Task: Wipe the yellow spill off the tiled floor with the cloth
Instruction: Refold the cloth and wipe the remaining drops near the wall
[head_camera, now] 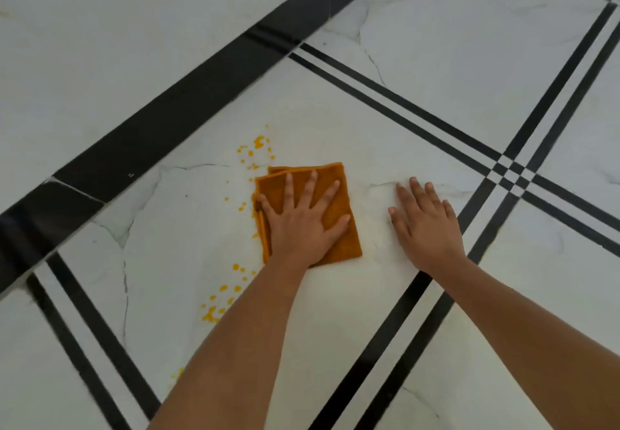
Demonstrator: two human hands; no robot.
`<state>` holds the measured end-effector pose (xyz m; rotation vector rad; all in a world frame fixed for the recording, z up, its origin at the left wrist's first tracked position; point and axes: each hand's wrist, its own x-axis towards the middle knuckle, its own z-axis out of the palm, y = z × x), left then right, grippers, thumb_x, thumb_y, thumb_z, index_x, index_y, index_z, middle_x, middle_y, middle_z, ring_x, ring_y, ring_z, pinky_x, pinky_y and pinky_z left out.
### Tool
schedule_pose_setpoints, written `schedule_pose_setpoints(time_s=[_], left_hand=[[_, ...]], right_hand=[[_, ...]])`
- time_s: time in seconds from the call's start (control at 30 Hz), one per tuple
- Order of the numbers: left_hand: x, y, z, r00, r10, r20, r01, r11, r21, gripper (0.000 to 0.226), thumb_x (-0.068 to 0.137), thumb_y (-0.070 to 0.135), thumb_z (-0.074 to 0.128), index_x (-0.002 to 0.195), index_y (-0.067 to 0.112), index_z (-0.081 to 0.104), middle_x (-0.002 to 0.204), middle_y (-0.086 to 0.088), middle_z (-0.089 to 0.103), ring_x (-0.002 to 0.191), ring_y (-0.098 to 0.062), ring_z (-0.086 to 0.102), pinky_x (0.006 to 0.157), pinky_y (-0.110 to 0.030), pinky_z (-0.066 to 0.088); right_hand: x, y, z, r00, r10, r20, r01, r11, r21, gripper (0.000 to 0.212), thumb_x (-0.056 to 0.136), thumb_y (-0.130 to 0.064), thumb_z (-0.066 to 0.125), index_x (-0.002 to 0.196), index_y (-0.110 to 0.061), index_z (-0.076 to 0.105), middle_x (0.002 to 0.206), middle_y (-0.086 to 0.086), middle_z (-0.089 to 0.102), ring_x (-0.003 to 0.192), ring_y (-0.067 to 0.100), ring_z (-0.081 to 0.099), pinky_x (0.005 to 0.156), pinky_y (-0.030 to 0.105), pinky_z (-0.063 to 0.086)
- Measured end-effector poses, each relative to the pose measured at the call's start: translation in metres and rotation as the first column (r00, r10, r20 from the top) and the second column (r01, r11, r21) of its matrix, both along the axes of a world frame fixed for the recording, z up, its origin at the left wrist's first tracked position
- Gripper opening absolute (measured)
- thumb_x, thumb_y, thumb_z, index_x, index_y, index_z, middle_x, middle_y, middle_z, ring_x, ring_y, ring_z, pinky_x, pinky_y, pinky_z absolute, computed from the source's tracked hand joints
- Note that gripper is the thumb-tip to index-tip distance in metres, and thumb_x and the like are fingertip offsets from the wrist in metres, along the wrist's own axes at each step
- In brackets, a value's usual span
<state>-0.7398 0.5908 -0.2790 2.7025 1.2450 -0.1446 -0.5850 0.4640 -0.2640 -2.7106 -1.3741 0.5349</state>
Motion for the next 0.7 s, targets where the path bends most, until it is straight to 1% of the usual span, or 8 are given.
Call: schedule_pose_setpoints(time_s=[0.03,0.17,0.2,0.33,0.47,0.5,0.63,0.7], left_hand=[[0.001,-0.007,0.000,1.000,0.003,0.010,-0.003,1.000,-0.002,0.066,0.081,0.074,0.016,0.142,0.053,0.001,0.158,0.010,-0.003,0.143,-0.029,-0.010,0.101,-0.069,-0.008],[-0.014,-0.036,-0.010,0.954,-0.295,0.052,0.289,0.952,0.101,0.067,0.078,0.073,0.021,0.141,0.051,0.020,0.156,0.006,0.019,0.143,-0.033,0.008,0.101,-0.071,-0.003],[-0.006,-0.028,-0.010,0.955,-0.293,0.036,0.288,0.952,0.101,0.067,0.078,0.074,0.020,0.141,0.053,0.017,0.156,0.007,0.016,0.144,-0.032,0.005,0.101,-0.071,-0.004],[0.034,-0.022,-0.003,0.999,-0.021,0.044,0.021,1.000,-0.004,0.066,0.082,0.074,0.021,0.142,0.052,0.003,0.158,0.009,-0.003,0.143,-0.030,-0.011,0.100,-0.069,-0.013],[0.035,-0.071,-0.005,0.919,-0.394,0.001,0.394,0.918,0.045,0.066,0.082,0.075,0.011,0.142,0.052,-0.004,0.158,0.008,-0.006,0.142,-0.031,-0.015,0.099,-0.069,-0.017],[0.038,-0.063,-0.005,0.909,-0.416,0.001,0.416,0.909,0.039,0.065,0.082,0.075,0.011,0.141,0.053,-0.005,0.158,0.009,-0.007,0.142,-0.030,-0.014,0.100,-0.069,-0.016],[0.035,-0.037,-0.003,0.993,-0.113,0.014,0.113,0.994,-0.001,0.065,0.082,0.075,0.013,0.141,0.054,-0.003,0.157,0.010,-0.005,0.143,-0.028,-0.012,0.102,-0.068,-0.011],[0.009,-0.054,-0.009,0.987,-0.148,0.055,0.147,0.989,0.033,0.066,0.080,0.075,0.010,0.142,0.053,0.001,0.158,0.009,0.001,0.144,-0.029,-0.008,0.101,-0.069,-0.009]], right_hand=[[0.002,-0.003,-0.002,1.000,0.013,0.022,-0.013,1.000,-0.005,0.057,0.098,-0.046,0.011,0.149,-0.024,0.001,0.159,-0.001,-0.003,0.145,0.019,-0.007,0.117,0.041,0.001],[0.013,-0.017,-0.006,0.992,-0.112,0.066,0.107,0.992,0.072,0.057,0.098,-0.046,0.011,0.149,-0.022,0.001,0.158,-0.001,-0.002,0.145,0.017,-0.007,0.115,0.037,-0.006],[0.013,-0.023,-0.006,0.989,-0.132,0.065,0.126,0.988,0.084,0.057,0.098,-0.045,0.011,0.149,-0.021,0.002,0.158,0.000,0.000,0.145,0.017,-0.007,0.115,0.037,-0.006],[0.012,-0.053,-0.005,0.993,-0.107,0.039,0.105,0.992,0.066,0.056,0.098,-0.045,0.012,0.149,-0.022,0.008,0.158,-0.001,0.004,0.145,0.015,-0.004,0.115,0.035,-0.004],[0.026,-0.061,0.001,0.994,-0.108,0.030,0.104,0.988,0.117,0.054,0.099,-0.043,0.017,0.148,-0.021,0.015,0.158,0.000,0.010,0.145,0.016,0.001,0.116,0.034,-0.001],[0.026,-0.060,0.003,0.994,-0.106,0.023,0.102,0.987,0.122,0.053,0.099,-0.041,0.019,0.148,-0.021,0.015,0.157,0.000,0.011,0.145,0.016,0.001,0.116,0.035,-0.001],[0.017,-0.058,0.010,1.000,-0.020,0.015,0.018,0.997,0.081,0.054,0.099,-0.042,0.016,0.149,-0.023,0.011,0.158,-0.001,0.009,0.145,0.015,-0.001,0.115,0.032,-0.004],[0.013,-0.051,0.012,0.998,0.054,0.015,-0.054,0.997,0.046,0.054,0.099,-0.043,0.015,0.149,-0.024,0.009,0.158,-0.002,0.007,0.145,0.014,-0.002,0.114,0.031,-0.006]])
